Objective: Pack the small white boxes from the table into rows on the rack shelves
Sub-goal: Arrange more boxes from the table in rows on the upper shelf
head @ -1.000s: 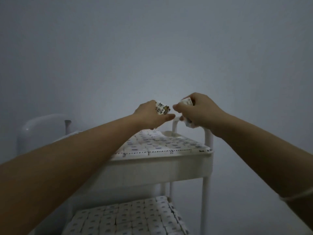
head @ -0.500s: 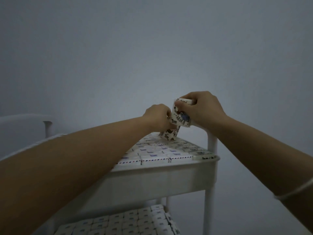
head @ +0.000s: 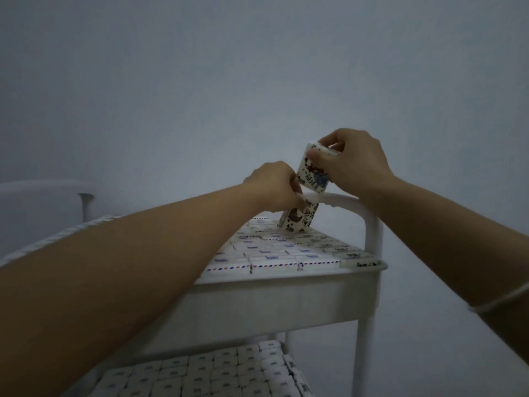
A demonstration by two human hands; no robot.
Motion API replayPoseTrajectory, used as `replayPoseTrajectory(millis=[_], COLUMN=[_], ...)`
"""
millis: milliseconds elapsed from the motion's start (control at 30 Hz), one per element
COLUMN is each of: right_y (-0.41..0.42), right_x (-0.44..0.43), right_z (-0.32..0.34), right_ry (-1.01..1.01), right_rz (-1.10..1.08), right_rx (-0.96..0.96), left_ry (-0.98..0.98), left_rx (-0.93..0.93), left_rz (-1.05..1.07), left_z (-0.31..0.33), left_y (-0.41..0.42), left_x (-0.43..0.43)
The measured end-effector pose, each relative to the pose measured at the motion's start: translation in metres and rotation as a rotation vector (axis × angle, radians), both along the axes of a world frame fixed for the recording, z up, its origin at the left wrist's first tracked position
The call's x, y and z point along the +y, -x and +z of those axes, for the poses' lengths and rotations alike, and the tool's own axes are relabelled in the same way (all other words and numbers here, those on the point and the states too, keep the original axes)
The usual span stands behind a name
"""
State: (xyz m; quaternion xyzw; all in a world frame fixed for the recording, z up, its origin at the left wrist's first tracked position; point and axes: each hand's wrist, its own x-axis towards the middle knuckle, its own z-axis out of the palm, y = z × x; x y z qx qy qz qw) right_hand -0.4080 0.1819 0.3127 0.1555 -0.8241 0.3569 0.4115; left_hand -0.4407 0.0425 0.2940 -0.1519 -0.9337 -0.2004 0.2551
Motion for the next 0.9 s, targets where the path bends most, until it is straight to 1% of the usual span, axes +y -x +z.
replayPoseTrajectory(millis=[100,200,267,333,400,467,567,700,800,900], right_y=[0.001,0.002,0.003,0.004,0.006,0.01,0.014,0.023,0.029,0.038], right_x=[0.001,0.002,0.002,0.002,0.002,0.001,-0.001,-0.011,-0.022,-0.033], right_z=[0.0,0.0,0.0,0.0,0.001,0.002,0.003,0.0,0.004,0.004], right_ry=[0.064,0.105,0.091,0.069,0.032,-0.04,-0.226,-0.598,-0.797,-0.982], right_rz=[-0.022,-0.011,-0.008,-0.011,-0.025,-0.042,-0.065,-0.196,-0.233,-0.293], right_rx=[0.056,0.062,0.046,0.026,-0.006,-0.041,-0.078,-0.059,-0.17,-0.23], left_ry=[-0.113,-0.264,-0.31,-0.289,-0.235,-0.076,0.175,0.389,0.475,0.464], left_rx=[0.0,0.088,0.042,-0.076,-0.196,-0.24,-0.213,-0.125,-0.148,-0.178], left_rz=[0.049,0.134,0.115,0.057,-0.016,-0.055,-0.043,-0.011,0.014,0.085], left_z=[-0.001,0.003,0.002,-0.001,-0.005,-0.007,-0.008,-0.007,-0.007,-0.004], left_y=[-0.004,-0.007,-0.008,-0.009,-0.01,-0.009,-0.01,-0.011,-0.01,-0.011], left_x=[0.005,0.004,0.002,0.0,-0.001,-0.004,-0.006,-0.002,0.002,0.002])
